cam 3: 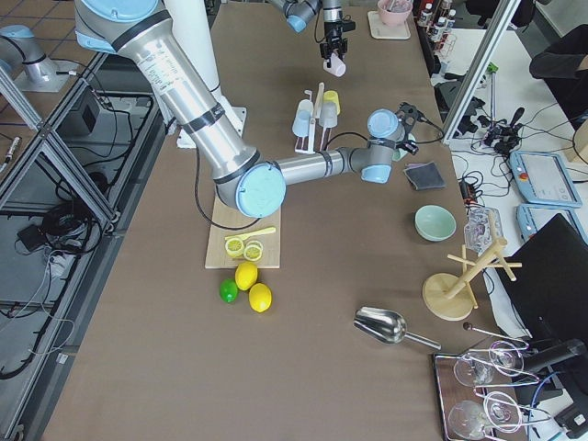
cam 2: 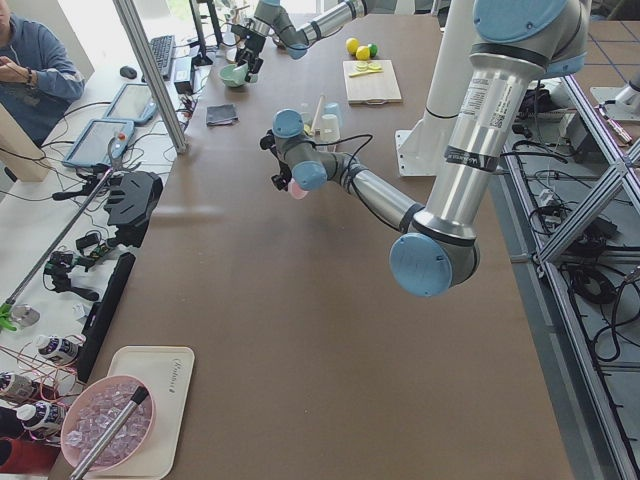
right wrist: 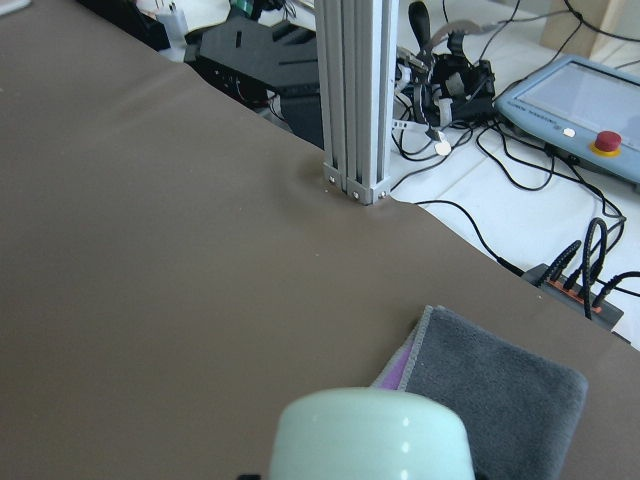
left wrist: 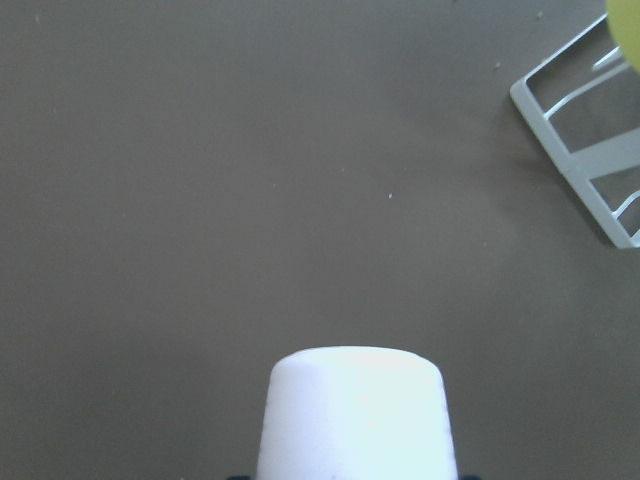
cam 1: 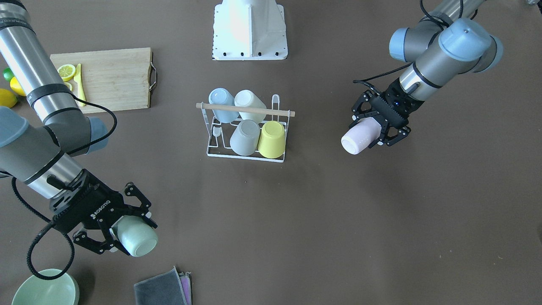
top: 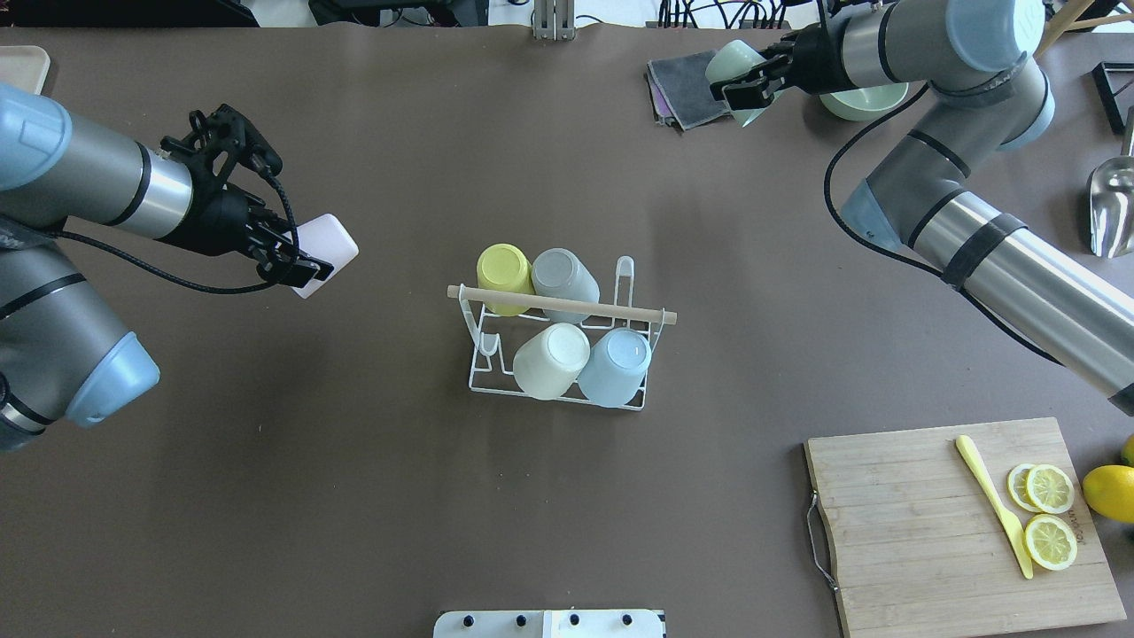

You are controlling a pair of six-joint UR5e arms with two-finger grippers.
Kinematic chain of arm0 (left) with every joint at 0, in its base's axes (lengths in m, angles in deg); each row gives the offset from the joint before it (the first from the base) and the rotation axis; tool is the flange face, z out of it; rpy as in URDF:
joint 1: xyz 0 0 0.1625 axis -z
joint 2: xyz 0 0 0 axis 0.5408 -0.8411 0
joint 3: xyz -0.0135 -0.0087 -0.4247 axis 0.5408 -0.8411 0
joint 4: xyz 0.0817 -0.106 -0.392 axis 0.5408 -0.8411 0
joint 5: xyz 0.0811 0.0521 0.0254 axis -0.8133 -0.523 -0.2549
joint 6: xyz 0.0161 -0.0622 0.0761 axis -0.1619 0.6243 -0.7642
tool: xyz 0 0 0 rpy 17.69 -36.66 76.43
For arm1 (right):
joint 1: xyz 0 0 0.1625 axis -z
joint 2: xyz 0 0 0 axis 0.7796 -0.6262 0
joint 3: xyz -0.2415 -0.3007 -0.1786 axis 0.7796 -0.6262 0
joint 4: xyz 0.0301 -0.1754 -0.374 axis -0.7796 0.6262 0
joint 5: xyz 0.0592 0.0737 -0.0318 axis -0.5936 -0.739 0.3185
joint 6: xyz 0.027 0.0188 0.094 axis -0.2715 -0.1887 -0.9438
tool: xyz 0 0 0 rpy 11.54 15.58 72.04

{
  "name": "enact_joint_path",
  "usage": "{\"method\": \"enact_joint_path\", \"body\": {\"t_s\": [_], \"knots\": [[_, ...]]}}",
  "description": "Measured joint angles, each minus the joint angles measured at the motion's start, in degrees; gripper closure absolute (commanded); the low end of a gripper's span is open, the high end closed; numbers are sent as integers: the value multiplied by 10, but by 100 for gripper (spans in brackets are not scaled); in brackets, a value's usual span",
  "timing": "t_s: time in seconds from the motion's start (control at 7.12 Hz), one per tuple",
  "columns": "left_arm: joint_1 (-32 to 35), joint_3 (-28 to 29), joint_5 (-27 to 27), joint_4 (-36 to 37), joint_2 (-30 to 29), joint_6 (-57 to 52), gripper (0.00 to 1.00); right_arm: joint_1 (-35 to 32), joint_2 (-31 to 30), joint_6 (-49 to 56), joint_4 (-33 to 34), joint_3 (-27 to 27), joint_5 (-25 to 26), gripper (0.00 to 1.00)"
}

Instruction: Place cup on cup holder

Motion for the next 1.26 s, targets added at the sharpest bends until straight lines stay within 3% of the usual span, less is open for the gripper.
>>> {"method": "enact_joint_path", "body": {"t_s": [0.28, 0.56, 0.7, 0.98, 1.26], "knots": [[-104, -50, -193, -230, 65, 68, 90, 5, -7, -65, -110, 2, 30, 100], [-167, -155, -305, -329, 187, 77, 87, 20, -16, -93, -217, 1, 71, 100], [-199, -174, -368, -364, 206, 77, 87, 44, -18, -99, -262, 1, 106, 100], [-281, -171, -513, -389, 176, 70, 87, 92, -19, -119, -335, 3, 160, 100], [-362, -126, -658, -392, 123, 70, 87, 131, -21, -127, -388, 2, 170, 100]]}}
